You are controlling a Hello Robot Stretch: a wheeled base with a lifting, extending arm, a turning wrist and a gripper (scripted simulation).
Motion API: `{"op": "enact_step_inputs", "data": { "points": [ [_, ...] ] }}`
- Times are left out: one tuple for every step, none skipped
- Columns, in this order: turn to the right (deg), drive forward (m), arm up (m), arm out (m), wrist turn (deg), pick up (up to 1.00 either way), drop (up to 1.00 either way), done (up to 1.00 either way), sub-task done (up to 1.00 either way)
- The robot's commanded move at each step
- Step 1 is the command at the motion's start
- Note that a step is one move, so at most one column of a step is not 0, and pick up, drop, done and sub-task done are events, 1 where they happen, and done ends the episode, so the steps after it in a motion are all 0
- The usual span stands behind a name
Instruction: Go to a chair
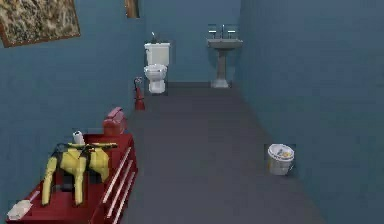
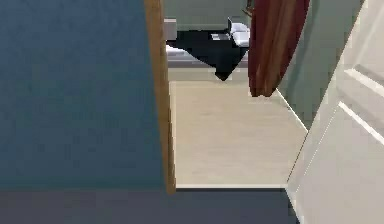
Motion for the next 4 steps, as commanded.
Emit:
{"op": "enact_step_inputs", "data": {
  "points": [
    [45.0, 0.00, 0.00, 0.00, 0.0, 0.00, 0.00, 0.00, 0.00],
    [45.0, 0.00, 0.00, 0.00, 0.0, 0.00, 0.00, 0.00, 0.00],
    [6.0, 0.00, 0.00, 0.00, 0.0, 0.00, 0.00, 0.00, 0.00],
    [0.0, 1.00, 0.00, 0.00, 0.0, 0.00, 0.00, 0.00, 0.00]
  ]
}}
